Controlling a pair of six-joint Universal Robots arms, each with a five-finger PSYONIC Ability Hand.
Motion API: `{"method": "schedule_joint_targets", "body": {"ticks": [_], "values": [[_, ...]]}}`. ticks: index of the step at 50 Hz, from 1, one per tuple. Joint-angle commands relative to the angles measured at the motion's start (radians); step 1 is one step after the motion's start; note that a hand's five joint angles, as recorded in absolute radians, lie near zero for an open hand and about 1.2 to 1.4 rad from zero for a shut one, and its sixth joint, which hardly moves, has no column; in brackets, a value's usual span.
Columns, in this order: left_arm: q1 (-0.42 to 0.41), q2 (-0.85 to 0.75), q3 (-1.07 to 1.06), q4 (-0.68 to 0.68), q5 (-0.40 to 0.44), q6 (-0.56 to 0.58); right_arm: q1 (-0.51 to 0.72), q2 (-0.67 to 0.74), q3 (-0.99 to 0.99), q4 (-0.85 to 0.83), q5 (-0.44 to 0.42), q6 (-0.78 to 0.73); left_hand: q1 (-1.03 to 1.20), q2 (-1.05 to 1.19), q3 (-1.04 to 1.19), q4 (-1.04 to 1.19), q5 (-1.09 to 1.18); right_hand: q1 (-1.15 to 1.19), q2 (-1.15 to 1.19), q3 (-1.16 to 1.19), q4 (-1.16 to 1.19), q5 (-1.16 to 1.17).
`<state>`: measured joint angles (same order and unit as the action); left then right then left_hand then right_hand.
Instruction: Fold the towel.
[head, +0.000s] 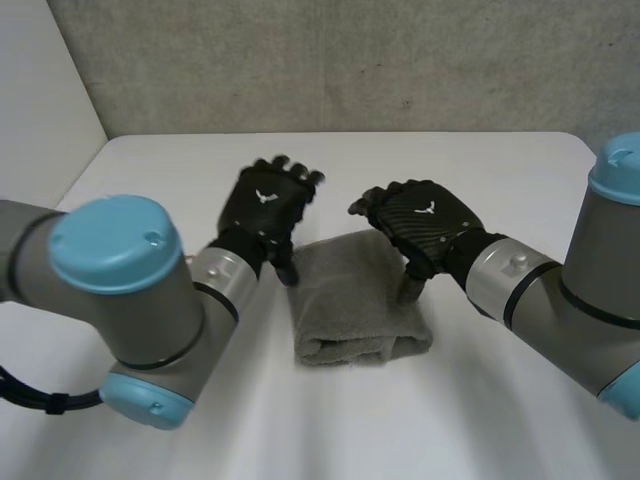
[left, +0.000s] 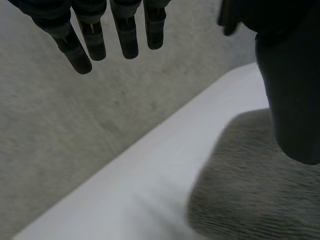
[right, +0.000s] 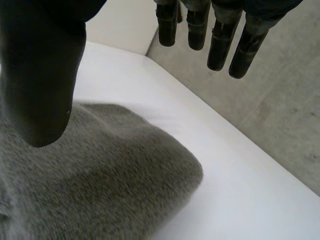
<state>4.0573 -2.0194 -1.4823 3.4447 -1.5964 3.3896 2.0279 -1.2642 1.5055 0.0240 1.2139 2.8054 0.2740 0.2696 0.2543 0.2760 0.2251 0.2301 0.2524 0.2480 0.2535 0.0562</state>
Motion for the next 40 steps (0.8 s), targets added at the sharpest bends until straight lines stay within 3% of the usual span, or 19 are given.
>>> {"method": "schedule_joint_targets", "body": {"ticks": [1,10,19,27,30,32,37,40], "values": [[-0.050,-0.128,0.053,-0.068,0.000,-0.024,-0.011,0.104,-0.016,-0.002,0.013,-0.004,-0.081,-0.077,-0.061,-0.083,-0.207,-0.056,-0.078,-0.073,-0.079,-0.056],[-0.070,-0.217,0.073,-0.090,-0.011,-0.078,-0.011,0.258,-0.059,-0.001,0.074,-0.007,-0.084,-0.080,-0.064,-0.086,-0.210,-0.056,-0.078,-0.073,-0.079,-0.056],[-0.069,-0.157,0.083,-0.131,-0.013,-0.082,-0.003,0.249,-0.099,-0.001,0.128,-0.004,-0.093,-0.088,-0.073,-0.095,-0.218,-0.056,-0.078,-0.073,-0.079,-0.056],[-0.047,0.005,0.092,-0.188,-0.020,-0.098,0.002,0.063,-0.157,0.002,0.142,0.106,-0.093,-0.088,-0.073,-0.095,-0.218,-0.056,-0.078,-0.073,-0.079,-0.056],[-0.023,0.084,0.109,-0.222,-0.056,-0.128,-0.008,-0.004,-0.186,0.002,0.159,0.180,-0.093,-0.088,-0.073,-0.095,-0.218,-0.056,-0.078,-0.073,-0.079,-0.056],[0.008,0.149,0.161,-0.318,-0.127,-0.162,-0.011,-0.085,-0.194,0.002,0.186,0.232,-0.075,-0.071,-0.056,-0.077,-0.201,-0.056,-0.078,-0.073,-0.079,-0.056],[0.037,0.228,0.249,-0.464,-0.220,-0.225,-0.012,-0.147,-0.186,0.007,0.217,0.241,-0.090,-0.085,-0.070,-0.092,-0.215,-0.056,-0.078,-0.073,-0.079,-0.056],[0.052,0.267,0.266,-0.512,-0.224,-0.246,-0.014,-0.165,-0.188,0.013,0.254,0.241,-0.090,-0.085,-0.070,-0.092,-0.215,-0.056,-0.078,-0.073,-0.079,-0.056]]}}
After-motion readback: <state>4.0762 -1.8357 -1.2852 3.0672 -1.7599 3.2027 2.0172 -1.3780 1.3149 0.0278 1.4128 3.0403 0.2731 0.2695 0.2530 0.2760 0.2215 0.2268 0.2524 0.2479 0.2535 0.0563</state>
